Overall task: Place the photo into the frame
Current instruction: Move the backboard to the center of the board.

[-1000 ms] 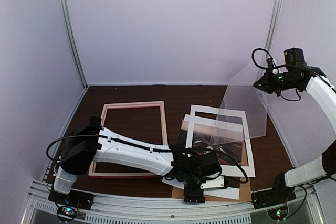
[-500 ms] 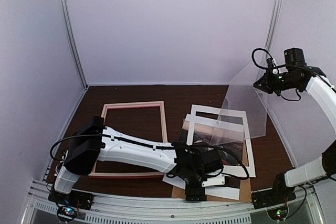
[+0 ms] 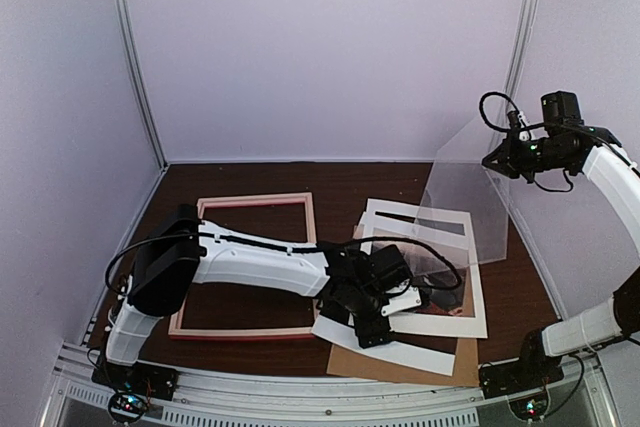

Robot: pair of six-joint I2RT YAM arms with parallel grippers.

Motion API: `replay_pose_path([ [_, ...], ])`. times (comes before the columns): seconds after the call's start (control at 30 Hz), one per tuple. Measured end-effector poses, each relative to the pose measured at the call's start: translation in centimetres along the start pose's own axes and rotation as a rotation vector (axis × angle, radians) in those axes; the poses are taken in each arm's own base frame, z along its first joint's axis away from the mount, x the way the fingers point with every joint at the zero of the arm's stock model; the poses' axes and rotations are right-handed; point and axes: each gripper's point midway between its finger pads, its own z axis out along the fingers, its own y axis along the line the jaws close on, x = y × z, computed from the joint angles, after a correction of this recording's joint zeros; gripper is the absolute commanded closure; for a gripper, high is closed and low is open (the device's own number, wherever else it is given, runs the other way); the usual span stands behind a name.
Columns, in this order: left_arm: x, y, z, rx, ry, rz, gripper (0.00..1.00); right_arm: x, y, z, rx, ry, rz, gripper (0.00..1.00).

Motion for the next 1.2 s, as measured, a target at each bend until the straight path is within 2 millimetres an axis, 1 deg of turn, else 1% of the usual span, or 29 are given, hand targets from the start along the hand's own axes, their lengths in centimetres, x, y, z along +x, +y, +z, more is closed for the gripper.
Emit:
replay_pose_path([
  [0.03, 0.0, 0.9, 0.0, -0.014, -0.004, -0.014, 0.09, 0.0, 0.0, 0.0, -0.001, 0.000, 0.000, 1.00],
  [0.1, 0.0, 2.0, 0.0, -0.035, -0.012, -0.028, 0.08, 0.0, 0.0, 0.0, -0.003, 0.001, 0.000, 1.00],
  [0.17, 0.0, 2.0, 0.0, -0.037, -0.014, -0.028, 0.06, 0.0, 0.1, 0.0, -0.003, 0.002, 0.000, 1.00],
  [0.23, -0.3, 1.6, 0.1, -0.024, -0.027, -0.022, 0.05, 0.0, 0.1, 0.0, -0.004, 0.001, 0.000, 1.00],
  [0.37, -0.2, 0.1, 0.0, 0.025, -0.051, -0.002, 0.02, 0.0, 0.2, -0.2, -0.006, -0.004, -0.003, 1.00],
  [0.47, -0.3, -1.3, -0.3, 0.040, -0.053, 0.051, 0.02, 0.0, 0.3, -0.5, -0.008, -0.009, -0.006, 1.00],
  [0.53, -0.8, -3.0, -0.3, 0.053, -0.060, 0.108, 0.02, 0.0, 0.4, -0.5, -0.008, -0.010, -0.006, 1.00],
  [0.6, -1.3, -5.2, -0.5, 0.070, -0.065, 0.172, 0.02, 0.0, 0.4, -0.5, -0.008, -0.010, -0.006, 1.00],
  [0.67, -2.5, -7.0, -0.7, 0.081, -0.083, 0.228, 0.02, 0.0, 0.3, -0.5, -0.008, -0.010, -0.006, 1.00],
  [0.77, -4.6, -8.7, -0.9, 0.089, -0.121, 0.283, 0.02, 0.0, 0.3, -0.5, -0.008, -0.010, -0.006, 1.00],
  [0.83, -5.8, -9.1, -0.8, 0.088, -0.143, 0.303, 0.02, 0.0, 0.4, -0.5, -0.008, -0.010, -0.006, 1.00],
  [0.9, -6.4, -9.1, -0.5, 0.086, -0.151, 0.311, 0.02, 0.0, 0.3, -0.5, -0.008, -0.010, -0.006, 1.00],
  [1.1, -6.8, -8.8, 1.1, 0.087, -0.138, 0.321, 0.02, 0.1, 0.3, -0.5, -0.010, -0.008, -0.005, 1.00],
  [1.2, -6.6, -8.9, 1.7, 0.090, -0.129, 0.325, 0.02, 0.1, 0.3, -0.5, -0.010, -0.007, -0.005, 1.00],
])
